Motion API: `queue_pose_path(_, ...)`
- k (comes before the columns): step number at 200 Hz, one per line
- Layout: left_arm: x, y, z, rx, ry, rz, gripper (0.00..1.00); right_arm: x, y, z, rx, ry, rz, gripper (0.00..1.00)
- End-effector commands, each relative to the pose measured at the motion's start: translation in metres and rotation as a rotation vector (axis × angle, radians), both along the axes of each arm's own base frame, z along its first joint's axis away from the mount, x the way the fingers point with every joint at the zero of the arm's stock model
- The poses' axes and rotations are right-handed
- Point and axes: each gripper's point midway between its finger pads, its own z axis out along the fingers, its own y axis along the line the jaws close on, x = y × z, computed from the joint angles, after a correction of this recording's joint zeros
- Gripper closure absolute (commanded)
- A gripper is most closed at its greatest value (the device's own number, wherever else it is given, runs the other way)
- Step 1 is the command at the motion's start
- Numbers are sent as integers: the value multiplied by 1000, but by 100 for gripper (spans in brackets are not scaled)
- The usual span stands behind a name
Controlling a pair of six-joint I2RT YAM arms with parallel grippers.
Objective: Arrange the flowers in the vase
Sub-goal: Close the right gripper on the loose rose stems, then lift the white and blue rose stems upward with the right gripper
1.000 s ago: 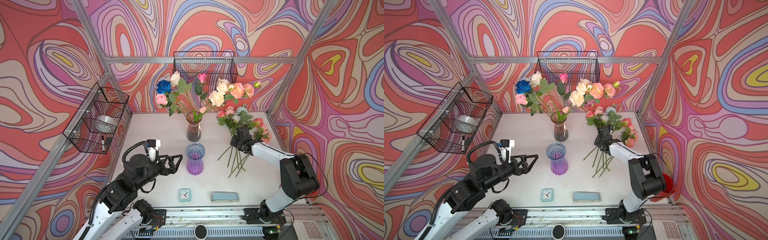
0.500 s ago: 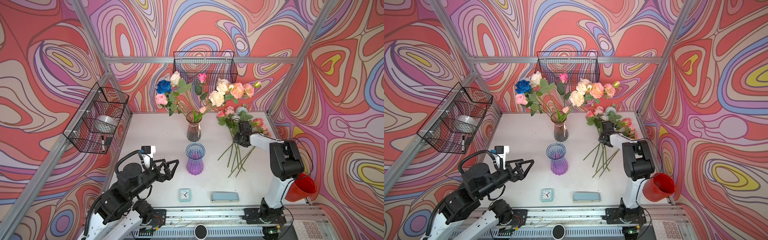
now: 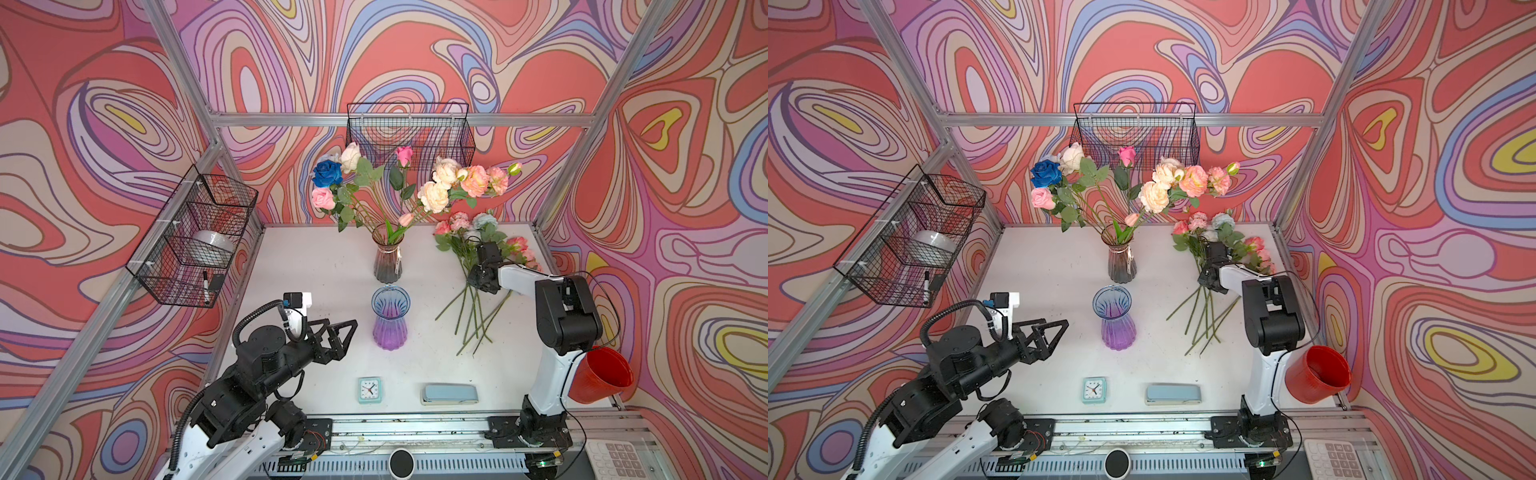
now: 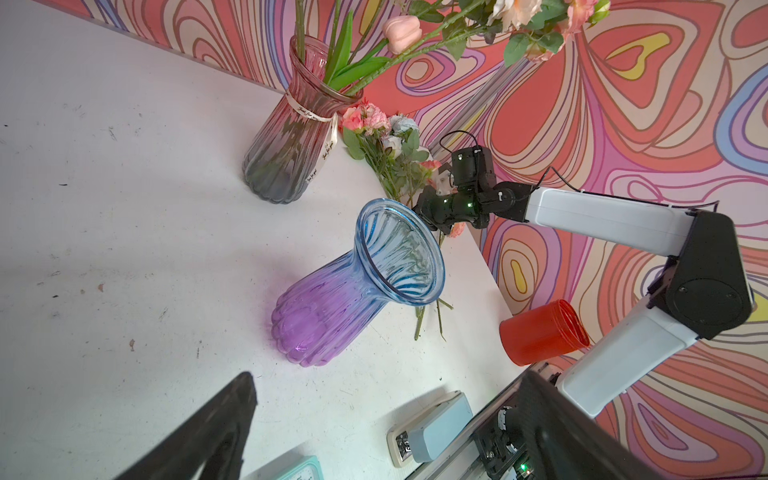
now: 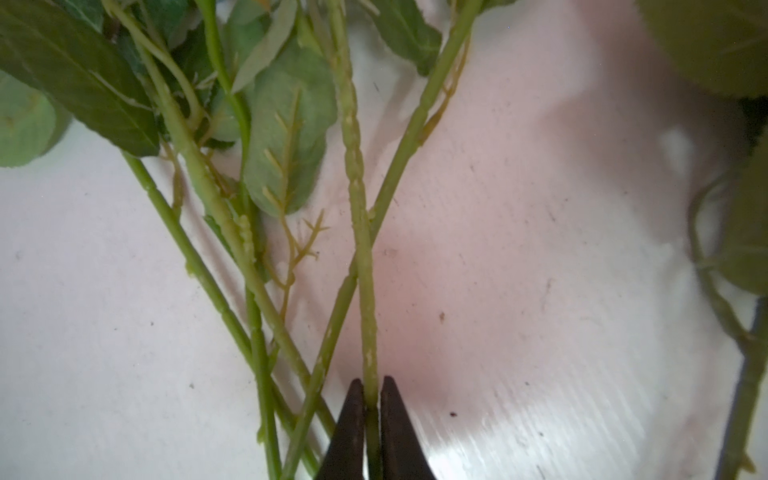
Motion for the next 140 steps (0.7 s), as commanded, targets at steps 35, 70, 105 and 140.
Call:
queue_pose_path(35, 1, 1, -3, 20, 5, 8, 0, 0, -5, 47, -22, -116, 17, 100)
queue_pose_path(70, 3, 0, 2, 12, -6, 10, 0, -18, -4, 89, 18, -221, 10, 100)
queue_pose_path(105, 4, 0, 5, 8, -2, 14, 0, -48, -12, 118, 30, -294, -36, 100)
queue_pose_path(140, 5, -2, 6, -7, 0, 14, 0, -78, -16, 177, 58, -464, -48, 100)
